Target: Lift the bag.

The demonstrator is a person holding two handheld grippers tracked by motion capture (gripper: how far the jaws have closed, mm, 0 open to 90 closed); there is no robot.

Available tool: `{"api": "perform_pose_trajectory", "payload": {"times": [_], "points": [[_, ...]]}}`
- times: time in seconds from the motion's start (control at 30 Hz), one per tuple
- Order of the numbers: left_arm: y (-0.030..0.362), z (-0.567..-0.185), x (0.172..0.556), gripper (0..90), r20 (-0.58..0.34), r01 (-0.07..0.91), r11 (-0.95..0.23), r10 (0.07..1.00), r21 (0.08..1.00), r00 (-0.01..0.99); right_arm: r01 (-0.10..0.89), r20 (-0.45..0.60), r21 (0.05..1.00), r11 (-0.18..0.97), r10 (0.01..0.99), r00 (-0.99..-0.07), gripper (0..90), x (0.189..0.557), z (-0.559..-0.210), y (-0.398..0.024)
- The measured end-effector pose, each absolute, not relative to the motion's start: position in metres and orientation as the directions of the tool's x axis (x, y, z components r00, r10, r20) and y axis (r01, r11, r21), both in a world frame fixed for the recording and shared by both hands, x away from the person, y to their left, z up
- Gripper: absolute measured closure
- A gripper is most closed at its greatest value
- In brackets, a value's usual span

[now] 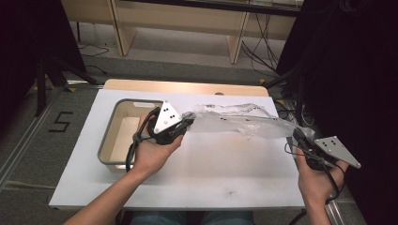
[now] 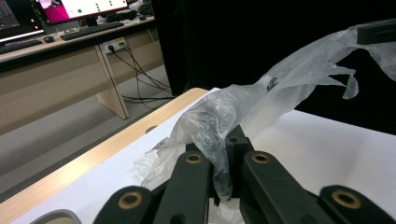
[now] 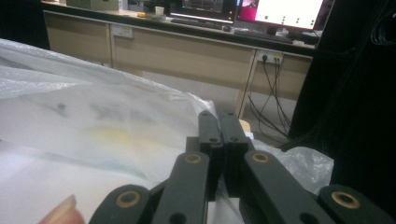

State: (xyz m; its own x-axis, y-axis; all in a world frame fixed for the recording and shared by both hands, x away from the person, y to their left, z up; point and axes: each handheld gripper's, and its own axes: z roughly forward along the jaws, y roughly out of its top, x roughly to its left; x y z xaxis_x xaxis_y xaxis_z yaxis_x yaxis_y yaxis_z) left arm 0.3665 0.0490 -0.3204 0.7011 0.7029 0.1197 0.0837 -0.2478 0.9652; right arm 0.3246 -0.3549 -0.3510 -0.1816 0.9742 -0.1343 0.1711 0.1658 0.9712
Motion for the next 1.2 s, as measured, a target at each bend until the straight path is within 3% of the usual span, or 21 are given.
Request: {"api": "perform_pose_trajectory", "payload": {"times": [0.57,1.2], "points": [[0.054,-0.291,0.358,89.4,0.141,0.016,-0.211,0.706,0.977,0.694,0.101,-0.14,0.982,0.159,0.974,-0.176,90.0,0.32,-0.327,-0.353],[0.056,-0.275,0.38,89.4,0.137,0.008,-0.187,0.744,0.982,0.655,0.061,-0.158,0.983,0.171,0.973,-0.17,90.0,0.334,-0.305,-0.349]]}}
